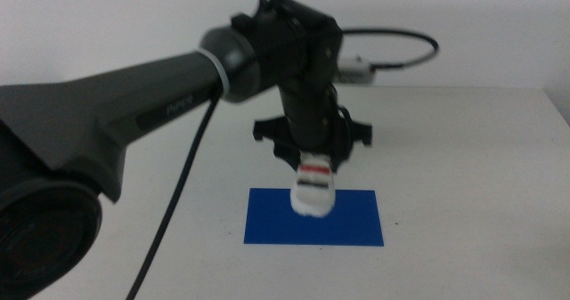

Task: Use one arm to grab the shoe from the table and place it on the mat.

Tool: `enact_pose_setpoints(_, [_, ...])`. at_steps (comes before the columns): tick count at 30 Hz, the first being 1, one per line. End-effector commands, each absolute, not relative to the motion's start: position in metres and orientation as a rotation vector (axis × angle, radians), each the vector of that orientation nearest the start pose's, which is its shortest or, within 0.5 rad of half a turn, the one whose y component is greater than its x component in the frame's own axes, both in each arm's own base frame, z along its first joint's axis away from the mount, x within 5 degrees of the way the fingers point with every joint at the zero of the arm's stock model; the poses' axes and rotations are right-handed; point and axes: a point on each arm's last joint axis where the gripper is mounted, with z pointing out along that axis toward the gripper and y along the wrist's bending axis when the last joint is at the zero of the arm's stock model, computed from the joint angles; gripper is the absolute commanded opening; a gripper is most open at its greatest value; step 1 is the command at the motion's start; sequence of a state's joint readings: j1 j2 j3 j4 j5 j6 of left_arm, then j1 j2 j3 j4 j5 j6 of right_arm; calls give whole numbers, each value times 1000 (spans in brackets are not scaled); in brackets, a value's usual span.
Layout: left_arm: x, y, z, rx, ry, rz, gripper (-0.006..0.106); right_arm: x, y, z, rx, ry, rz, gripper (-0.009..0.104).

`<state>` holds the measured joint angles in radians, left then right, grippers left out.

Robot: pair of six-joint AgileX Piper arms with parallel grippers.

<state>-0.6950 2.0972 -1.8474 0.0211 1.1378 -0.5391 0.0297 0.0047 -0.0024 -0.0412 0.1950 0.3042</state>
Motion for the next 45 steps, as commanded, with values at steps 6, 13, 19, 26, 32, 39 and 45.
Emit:
enact_pose_setpoints(6, [325, -298, 243, 676, 2783, -175, -2, 56, 1, 196, 192, 1663, 207, 79])
enact_pose_setpoints(13, [316, -298, 227, 1952, 2258, -60, -2, 56, 1, 196, 192, 1663, 207, 79])
enact_pose_setpoints(19, [318, -296, 214, 2338, 1938, -71, -2, 56, 1, 196, 192, 1663, 207, 79])
enact_pose_setpoints(26, [339, -284, 209, 2103, 2068, -314, -2, 56, 1, 196, 192, 1663, 207, 79])
enact_pose_setpoints(32, [351, -279, 209, 2027, 2055, -326, 0, 56, 1, 196, 192, 1663, 207, 79])
enact_pose_setpoints(39, [352, -280, 200, 2061, 2038, -326, 18, 56, 1, 196, 192, 1663, 207, 79])
enact_pose_setpoints(45, [354, -281, 197, 2059, 2027, -316, 60, 56, 1, 196, 192, 1663, 207, 79])
